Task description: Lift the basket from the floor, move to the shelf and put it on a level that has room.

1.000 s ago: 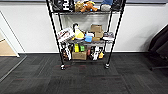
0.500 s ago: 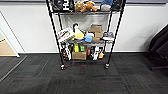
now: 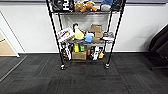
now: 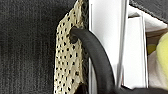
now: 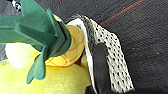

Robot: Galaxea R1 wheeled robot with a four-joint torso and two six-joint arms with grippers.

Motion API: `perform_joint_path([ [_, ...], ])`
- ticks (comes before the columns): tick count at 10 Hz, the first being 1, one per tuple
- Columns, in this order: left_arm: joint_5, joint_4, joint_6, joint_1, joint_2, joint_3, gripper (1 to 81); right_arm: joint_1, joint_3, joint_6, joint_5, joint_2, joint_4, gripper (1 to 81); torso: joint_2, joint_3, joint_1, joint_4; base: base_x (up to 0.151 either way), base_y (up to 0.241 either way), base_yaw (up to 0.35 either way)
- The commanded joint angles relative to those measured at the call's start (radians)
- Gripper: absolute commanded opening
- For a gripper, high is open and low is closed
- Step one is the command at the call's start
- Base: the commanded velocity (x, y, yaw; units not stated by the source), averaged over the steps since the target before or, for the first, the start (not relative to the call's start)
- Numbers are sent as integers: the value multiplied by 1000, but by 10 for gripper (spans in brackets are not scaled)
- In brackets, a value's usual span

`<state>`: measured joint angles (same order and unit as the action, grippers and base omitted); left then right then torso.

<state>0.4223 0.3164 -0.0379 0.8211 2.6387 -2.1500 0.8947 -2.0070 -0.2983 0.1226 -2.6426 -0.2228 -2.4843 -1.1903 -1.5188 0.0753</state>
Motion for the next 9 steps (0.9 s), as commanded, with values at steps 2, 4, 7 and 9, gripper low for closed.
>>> perform_joint_path([
  [2, 33, -22, 21, -125, -51, 37, 10, -124, 67, -12, 14, 37, -29, 10, 0, 0, 0, 0, 0, 0, 0],
  [4, 26, -22, 18, -133, -81, 88, 10, -124, 74, -12, 14, 39, -29, 10, 0, 0, 0, 0, 0, 0, 0],
  [7, 18, -22, 19, -136, -109, 125, 10, -127, 100, -12, 14, 50, -29, 10, 100, 0, 64, 0, 0, 0, 0],
  [9, 18, -20, 16, -148, -123, 140, 10, -130, 128, -12, 14, 66, -29, 10, 105, 0, 67, 0, 0, 0, 0],
])
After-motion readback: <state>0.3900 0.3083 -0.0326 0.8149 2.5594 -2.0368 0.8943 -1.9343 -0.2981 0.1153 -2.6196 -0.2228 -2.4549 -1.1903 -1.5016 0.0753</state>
